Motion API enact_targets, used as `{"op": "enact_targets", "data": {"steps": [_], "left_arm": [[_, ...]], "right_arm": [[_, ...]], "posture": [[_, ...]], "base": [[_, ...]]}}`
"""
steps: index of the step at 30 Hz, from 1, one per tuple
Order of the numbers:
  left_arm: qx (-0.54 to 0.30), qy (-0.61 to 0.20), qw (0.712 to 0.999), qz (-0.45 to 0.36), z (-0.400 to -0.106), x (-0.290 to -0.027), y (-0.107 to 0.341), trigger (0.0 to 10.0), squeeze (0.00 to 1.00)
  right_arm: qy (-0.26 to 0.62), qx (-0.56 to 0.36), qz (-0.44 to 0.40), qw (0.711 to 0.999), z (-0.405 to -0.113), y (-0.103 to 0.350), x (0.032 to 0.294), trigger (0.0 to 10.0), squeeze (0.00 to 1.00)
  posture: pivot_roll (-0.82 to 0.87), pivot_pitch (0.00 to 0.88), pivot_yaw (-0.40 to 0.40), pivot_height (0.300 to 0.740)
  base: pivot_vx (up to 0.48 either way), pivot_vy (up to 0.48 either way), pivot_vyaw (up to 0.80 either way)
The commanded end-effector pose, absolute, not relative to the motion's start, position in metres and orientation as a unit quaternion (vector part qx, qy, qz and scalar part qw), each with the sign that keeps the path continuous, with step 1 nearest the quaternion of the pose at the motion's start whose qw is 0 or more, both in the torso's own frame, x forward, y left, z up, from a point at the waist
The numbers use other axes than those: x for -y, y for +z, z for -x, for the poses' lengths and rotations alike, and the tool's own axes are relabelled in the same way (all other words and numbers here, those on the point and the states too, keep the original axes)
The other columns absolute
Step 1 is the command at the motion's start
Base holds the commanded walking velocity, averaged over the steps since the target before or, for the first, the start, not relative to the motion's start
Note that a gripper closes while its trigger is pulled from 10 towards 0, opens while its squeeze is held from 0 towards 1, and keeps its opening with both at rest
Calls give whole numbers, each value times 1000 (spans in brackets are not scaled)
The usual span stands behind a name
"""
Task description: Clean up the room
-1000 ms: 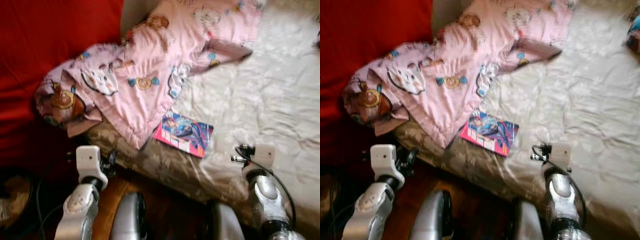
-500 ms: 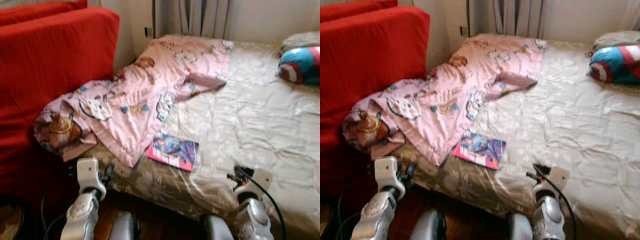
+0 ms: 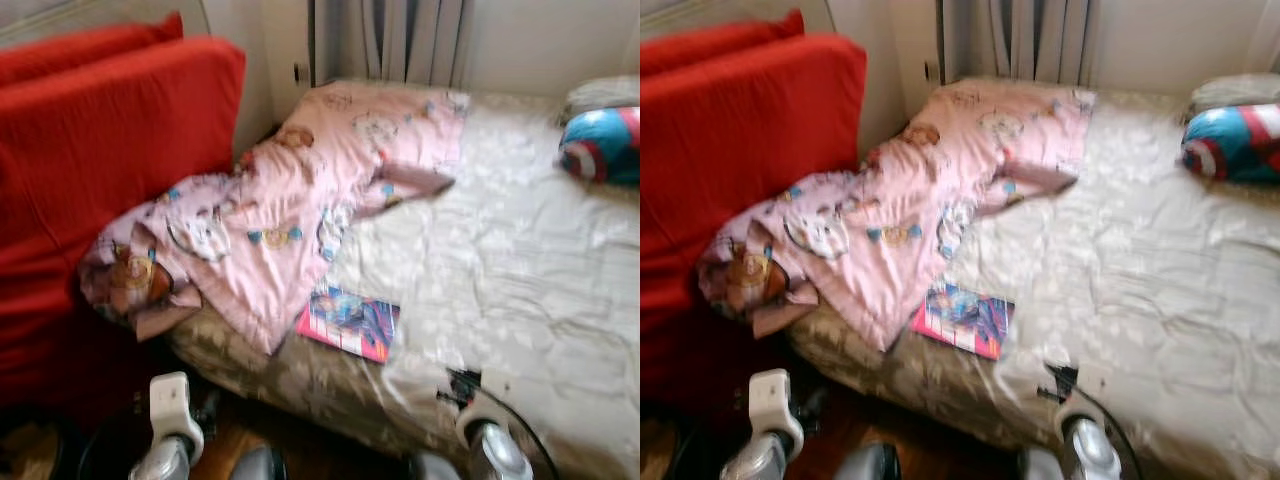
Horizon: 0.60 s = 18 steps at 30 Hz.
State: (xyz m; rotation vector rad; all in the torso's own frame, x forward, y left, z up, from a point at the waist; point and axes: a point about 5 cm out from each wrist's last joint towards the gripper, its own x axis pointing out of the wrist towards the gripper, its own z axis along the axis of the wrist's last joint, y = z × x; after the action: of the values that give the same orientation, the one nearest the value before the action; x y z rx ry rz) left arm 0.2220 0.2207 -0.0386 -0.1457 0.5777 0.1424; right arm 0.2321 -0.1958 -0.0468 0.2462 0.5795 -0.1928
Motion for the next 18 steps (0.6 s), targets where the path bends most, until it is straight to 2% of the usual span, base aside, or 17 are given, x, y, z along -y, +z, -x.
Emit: {"op": "enact_targets", "data": {"steps": [1, 4, 9, 13, 18], "left_arm": [[-291, 75, 952, 67, -219, -225, -42, 10000, 0], [-312, 74, 945, 61, -214, -224, -49, 10000, 0], [-361, 81, 927, 59, -197, -222, -64, 10000, 0], [-407, 64, 910, 57, -182, -210, -77, 10000, 0], [-414, 59, 906, 61, -178, -204, -81, 10000, 0]], "right_arm": [[-91, -303, -113, 942, -226, -52, 195, 10000, 0], [-94, -329, -109, 933, -216, -59, 196, 10000, 0], [-83, -387, -89, 914, -195, -74, 192, 10000, 0], [-69, -408, -73, 908, -187, -79, 190, 10000, 0], [-52, -417, -59, 905, -185, -81, 188, 10000, 0]], "posture": [[-22, 0, 34, 720], [-17, 0, 30, 735], [-17, 0, 22, 735], [-18, 0, 17, 735], [-25, 0, 12, 735]], "base": [[0, 0, 0], [0, 0, 0], [0, 0, 0], [0, 0, 0], [0, 0, 0]]}}
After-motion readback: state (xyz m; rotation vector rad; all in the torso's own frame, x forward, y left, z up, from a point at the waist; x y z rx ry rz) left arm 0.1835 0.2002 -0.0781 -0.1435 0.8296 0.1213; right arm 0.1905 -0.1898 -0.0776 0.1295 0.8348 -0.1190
